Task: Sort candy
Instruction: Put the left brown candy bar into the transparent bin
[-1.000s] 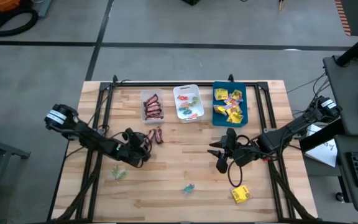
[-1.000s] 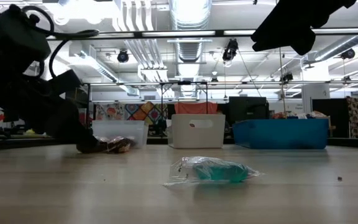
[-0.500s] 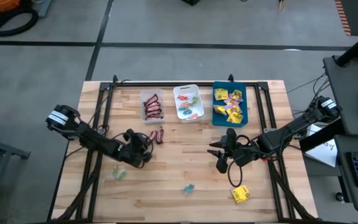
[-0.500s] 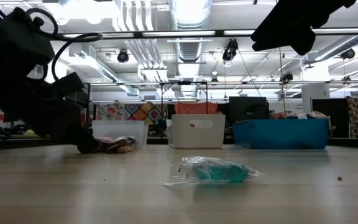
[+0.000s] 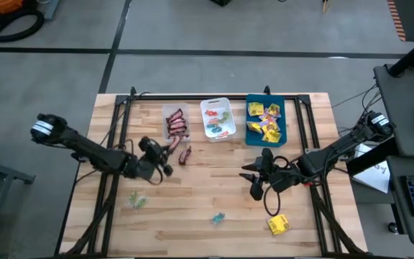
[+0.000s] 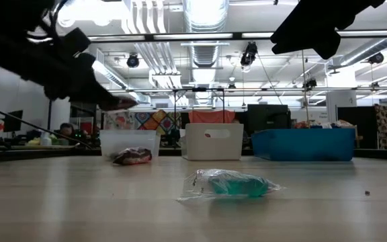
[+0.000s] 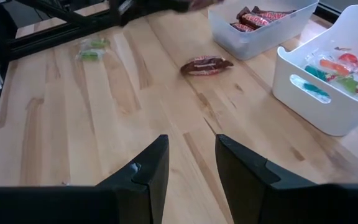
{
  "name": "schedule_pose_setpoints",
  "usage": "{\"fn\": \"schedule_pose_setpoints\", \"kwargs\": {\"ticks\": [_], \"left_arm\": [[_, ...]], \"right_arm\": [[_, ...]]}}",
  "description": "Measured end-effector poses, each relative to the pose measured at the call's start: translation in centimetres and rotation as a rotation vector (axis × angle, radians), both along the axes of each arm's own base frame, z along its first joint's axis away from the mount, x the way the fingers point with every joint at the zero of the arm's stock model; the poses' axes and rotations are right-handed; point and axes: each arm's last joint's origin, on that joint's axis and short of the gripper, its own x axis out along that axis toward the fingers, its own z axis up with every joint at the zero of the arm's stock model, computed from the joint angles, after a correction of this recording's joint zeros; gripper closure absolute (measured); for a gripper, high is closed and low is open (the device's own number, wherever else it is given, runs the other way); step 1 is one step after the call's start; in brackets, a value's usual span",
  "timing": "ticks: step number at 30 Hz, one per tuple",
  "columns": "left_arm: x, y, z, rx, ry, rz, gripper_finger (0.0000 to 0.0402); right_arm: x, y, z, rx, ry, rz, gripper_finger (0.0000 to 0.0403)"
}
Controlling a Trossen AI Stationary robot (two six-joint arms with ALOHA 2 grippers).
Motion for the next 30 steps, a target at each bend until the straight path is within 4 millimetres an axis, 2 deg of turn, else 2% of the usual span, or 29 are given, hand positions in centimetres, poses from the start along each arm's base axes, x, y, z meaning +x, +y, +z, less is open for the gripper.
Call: {"fn": "schedule_pose_setpoints", "kwargs": {"ticks": [4,7,13,18,21,24,30], "left_arm": [[0.1,2.9,1.1,0.022,0.010,0.071,0.0365],[0.3,5.7,1.3,-0.001,0.060,0.057,0.0365],[-0.3,11.3,1.0,-0.032,0.197,-0.104,0.0366],[-1.6,15.5,2.2,-0.031,0.210,-0.238,0.0366],[-2.2,17.5,2.8,-0.016,0.221,-0.369,0.0366],[-2.3,19.4,3.0,-0.003,0.286,-0.407,0.0366],[-1.0,21.4,2.0,-0.031,0.441,-0.532,0.0366]], "right_arm": [[0.0,0.0,0.0,0.002,-0.004,0.000,0.0280],[0.0,0.0,0.0,0.002,-0.005,0.000,0.0280],[0.0,0.0,0.0,0.003,-0.006,0.000,0.0280],[0.0,0.0,0.1,0.004,-0.008,0.000,0.0280],[0.0,0.0,0.1,0.004,-0.008,0.000,0.0280],[0.0,0.0,0.1,0.004,-0.008,0.000,0.0280],[0.0,0.0,0.0,0.003,-0.005,0.000,0.0280]]}}
